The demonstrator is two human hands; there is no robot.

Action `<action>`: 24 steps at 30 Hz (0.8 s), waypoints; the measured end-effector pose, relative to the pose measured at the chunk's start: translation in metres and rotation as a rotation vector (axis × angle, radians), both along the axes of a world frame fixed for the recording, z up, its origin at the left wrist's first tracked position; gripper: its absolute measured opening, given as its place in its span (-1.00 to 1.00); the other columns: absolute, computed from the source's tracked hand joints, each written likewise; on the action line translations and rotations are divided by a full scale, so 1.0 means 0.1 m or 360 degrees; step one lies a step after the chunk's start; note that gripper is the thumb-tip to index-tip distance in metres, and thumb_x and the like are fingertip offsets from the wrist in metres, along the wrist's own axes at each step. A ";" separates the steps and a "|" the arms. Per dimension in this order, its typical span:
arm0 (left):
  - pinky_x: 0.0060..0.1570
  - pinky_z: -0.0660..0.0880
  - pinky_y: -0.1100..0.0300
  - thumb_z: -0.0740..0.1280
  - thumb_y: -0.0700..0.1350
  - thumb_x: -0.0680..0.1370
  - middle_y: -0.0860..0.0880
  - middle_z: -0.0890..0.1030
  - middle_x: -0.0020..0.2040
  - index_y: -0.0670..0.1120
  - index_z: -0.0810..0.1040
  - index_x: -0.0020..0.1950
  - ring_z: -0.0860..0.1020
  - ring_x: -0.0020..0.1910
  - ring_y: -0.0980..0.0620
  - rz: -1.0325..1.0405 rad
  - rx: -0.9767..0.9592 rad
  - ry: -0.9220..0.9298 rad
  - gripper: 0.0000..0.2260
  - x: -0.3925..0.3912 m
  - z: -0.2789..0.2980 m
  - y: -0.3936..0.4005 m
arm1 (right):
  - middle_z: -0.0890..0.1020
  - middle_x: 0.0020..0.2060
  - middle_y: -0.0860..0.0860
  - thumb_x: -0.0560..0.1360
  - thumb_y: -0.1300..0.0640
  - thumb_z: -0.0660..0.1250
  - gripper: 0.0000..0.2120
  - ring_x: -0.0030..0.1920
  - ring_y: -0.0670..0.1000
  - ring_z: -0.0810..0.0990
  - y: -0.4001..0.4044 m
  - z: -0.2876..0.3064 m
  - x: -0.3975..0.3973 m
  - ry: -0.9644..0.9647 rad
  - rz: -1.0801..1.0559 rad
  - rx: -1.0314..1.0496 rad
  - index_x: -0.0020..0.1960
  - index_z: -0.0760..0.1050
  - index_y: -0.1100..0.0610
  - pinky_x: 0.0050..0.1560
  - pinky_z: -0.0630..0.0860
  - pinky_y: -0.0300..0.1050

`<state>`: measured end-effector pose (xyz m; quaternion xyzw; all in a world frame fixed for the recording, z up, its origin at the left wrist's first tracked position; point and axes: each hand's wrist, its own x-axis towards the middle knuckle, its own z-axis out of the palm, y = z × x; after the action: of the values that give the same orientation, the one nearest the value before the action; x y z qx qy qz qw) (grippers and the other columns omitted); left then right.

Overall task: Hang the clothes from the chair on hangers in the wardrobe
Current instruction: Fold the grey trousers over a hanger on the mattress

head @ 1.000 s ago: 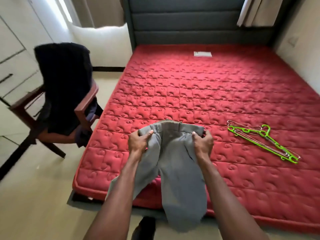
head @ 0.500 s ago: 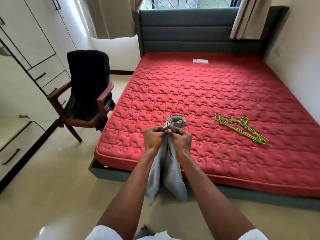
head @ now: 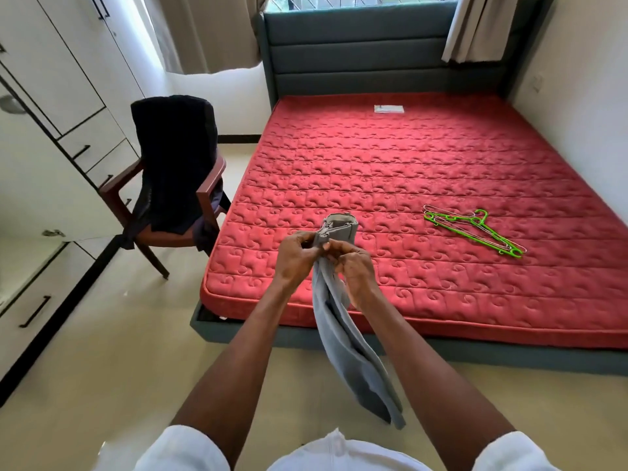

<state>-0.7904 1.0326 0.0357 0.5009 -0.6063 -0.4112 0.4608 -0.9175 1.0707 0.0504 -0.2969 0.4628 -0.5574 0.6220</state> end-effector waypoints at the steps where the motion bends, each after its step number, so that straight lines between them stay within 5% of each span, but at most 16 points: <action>1: -0.22 0.44 0.11 0.41 -0.09 0.42 0.01 0.62 -0.25 -0.20 0.68 -0.13 0.49 -0.25 0.12 0.0023 -0.0005 -0.0017 -0.82 0.07 -0.03 -0.01 | 0.68 -0.34 0.05 0.36 0.60 -0.03 -0.57 -0.30 -0.06 0.65 0.01 0.01 -0.03 0.0051 0.0030 -0.0025 -0.09 0.56 0.36 -0.28 0.54 -0.31; 5: -0.18 0.50 -0.14 0.37 -0.13 0.43 -0.25 0.65 -0.16 -0.15 0.68 -0.09 0.51 -0.20 0.05 -0.0020 0.0022 -0.0140 -0.85 0.32 -0.11 -0.05 | 0.67 -0.30 -0.02 0.46 0.33 0.24 -0.76 -0.32 -0.09 0.56 -0.15 -0.03 -0.34 0.0986 -0.0304 -0.0061 -0.15 0.67 0.14 -0.31 0.44 -0.22; 8: -0.09 0.51 -0.18 0.36 -0.21 0.43 -0.30 0.64 -0.09 -0.18 0.69 -0.06 0.53 -0.15 0.02 -0.0153 -0.0021 -0.0204 -0.85 0.42 -0.08 0.01 | 0.71 -0.14 0.06 0.44 0.16 0.37 -0.85 -0.13 0.01 0.63 -0.37 -0.04 -0.56 0.1485 -0.0253 -0.0096 -0.06 0.71 0.11 -0.14 0.49 -0.16; 13: -0.07 0.53 -0.03 0.36 -0.30 0.46 -0.24 0.67 -0.06 -0.18 0.70 -0.01 0.56 -0.12 0.06 -0.0320 -0.0048 -0.0292 -0.82 0.46 -0.01 0.06 | 0.69 -0.11 0.03 0.47 0.05 0.37 -0.87 -0.13 0.01 0.60 -0.46 -0.09 -0.54 0.1948 0.0434 0.0198 -0.04 0.66 0.04 -0.24 0.41 -0.20; 18: -0.11 0.43 0.33 0.38 -0.34 0.50 -0.11 0.64 -0.12 -0.17 0.69 -0.04 0.54 -0.16 0.13 -0.0343 -0.0104 -0.0437 -0.86 0.48 -0.01 0.08 | 0.67 -0.03 0.15 0.43 0.17 0.32 -0.80 0.04 0.16 0.63 -0.30 -0.25 -0.41 0.2159 0.0366 0.0332 0.02 0.62 0.12 -0.11 0.47 -0.11; 24: 0.00 0.46 0.37 0.39 -0.36 0.49 -0.06 0.66 -0.05 -0.20 0.69 0.03 0.57 -0.08 0.16 -0.0224 -0.0204 -0.0522 -0.82 0.48 -0.08 0.10 | 0.62 0.10 0.15 0.47 0.24 0.28 -0.78 0.17 0.17 0.58 -0.18 -0.33 -0.29 0.2381 0.0349 0.0590 0.09 0.58 0.18 0.04 0.52 -0.07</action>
<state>-0.7419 1.0422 0.0278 0.4873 -0.7318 -0.3158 0.3569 -0.9464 1.0524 0.0176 -0.5292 0.8131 -0.0577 0.2354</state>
